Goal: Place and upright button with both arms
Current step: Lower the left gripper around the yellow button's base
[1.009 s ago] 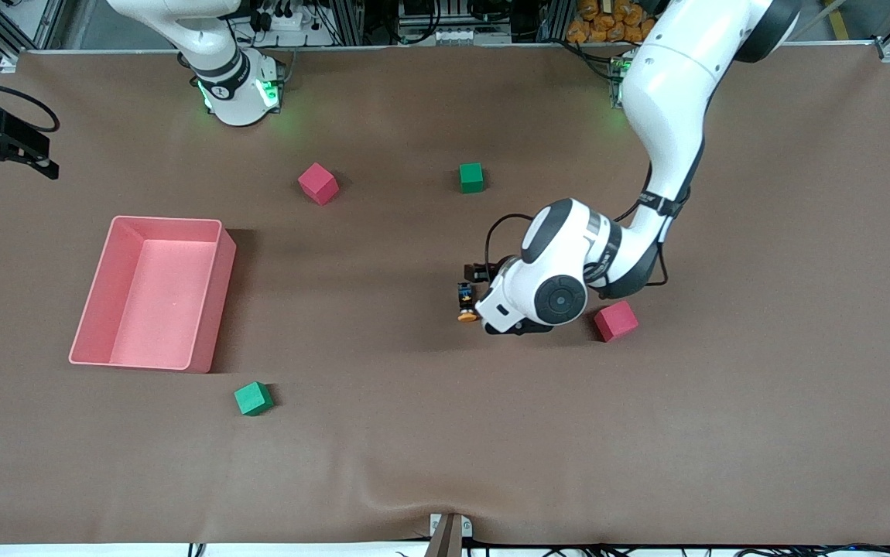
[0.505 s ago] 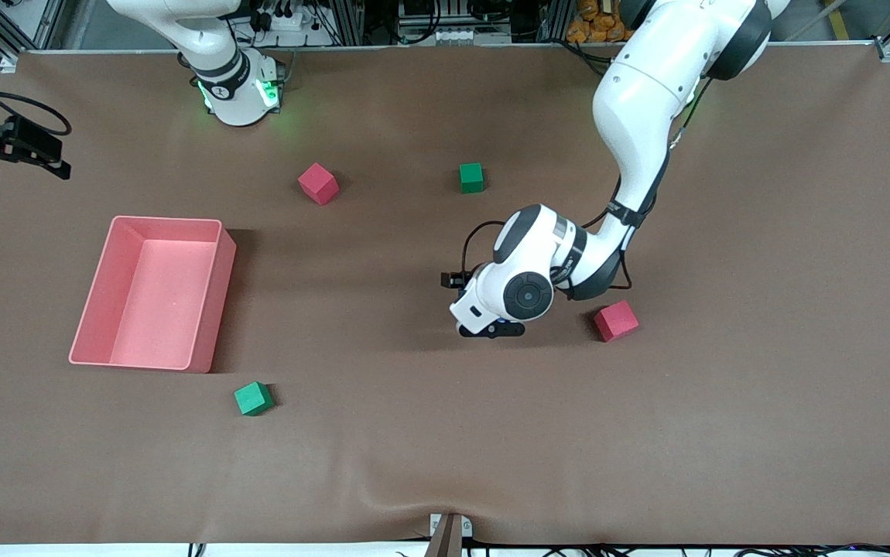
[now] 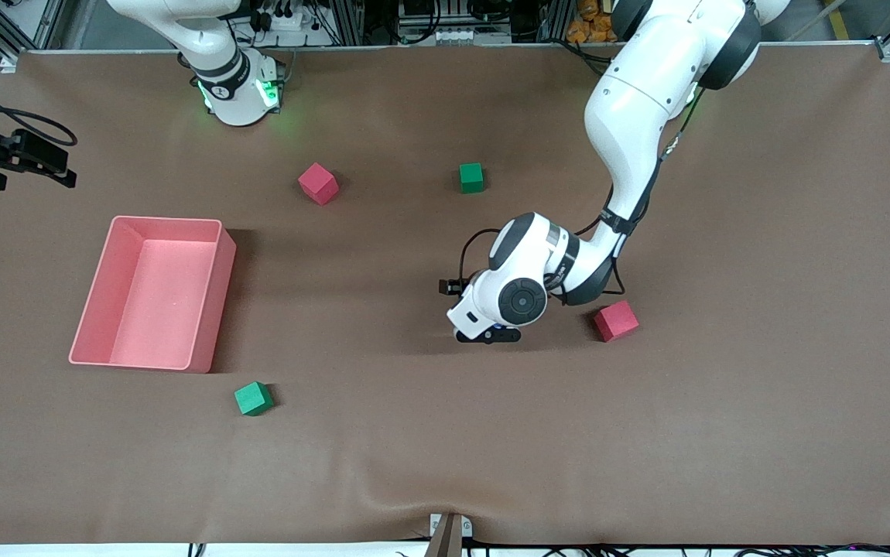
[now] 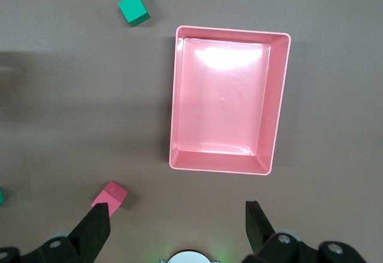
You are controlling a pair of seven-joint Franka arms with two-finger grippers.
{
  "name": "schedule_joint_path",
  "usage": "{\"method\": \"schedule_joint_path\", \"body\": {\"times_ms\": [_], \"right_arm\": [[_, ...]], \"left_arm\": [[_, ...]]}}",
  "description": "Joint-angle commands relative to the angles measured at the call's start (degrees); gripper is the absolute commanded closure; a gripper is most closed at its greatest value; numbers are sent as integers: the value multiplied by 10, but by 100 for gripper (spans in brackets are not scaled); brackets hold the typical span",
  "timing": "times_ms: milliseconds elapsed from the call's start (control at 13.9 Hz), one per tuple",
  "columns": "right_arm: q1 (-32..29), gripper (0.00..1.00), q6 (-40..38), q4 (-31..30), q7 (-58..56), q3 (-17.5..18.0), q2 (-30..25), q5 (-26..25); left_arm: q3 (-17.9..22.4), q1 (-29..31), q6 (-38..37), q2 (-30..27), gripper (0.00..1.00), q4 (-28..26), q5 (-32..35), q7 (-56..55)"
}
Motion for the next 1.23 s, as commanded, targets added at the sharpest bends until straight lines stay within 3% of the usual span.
{"method": "schedule_joint_path", "body": {"times_ms": [0, 216, 1153], "right_arm": [[-5, 0, -11, 18, 11, 1, 7, -4], [-17, 0, -8, 6, 11, 1, 7, 4], [-31, 0, 35, -24, 11, 1, -5, 15]], "left_arm": [[7, -5, 12, 13, 0, 18, -9, 9], [7, -6, 27, 19, 1, 18, -9, 9], [7, -6, 36, 26, 22, 18, -9, 9]]}}
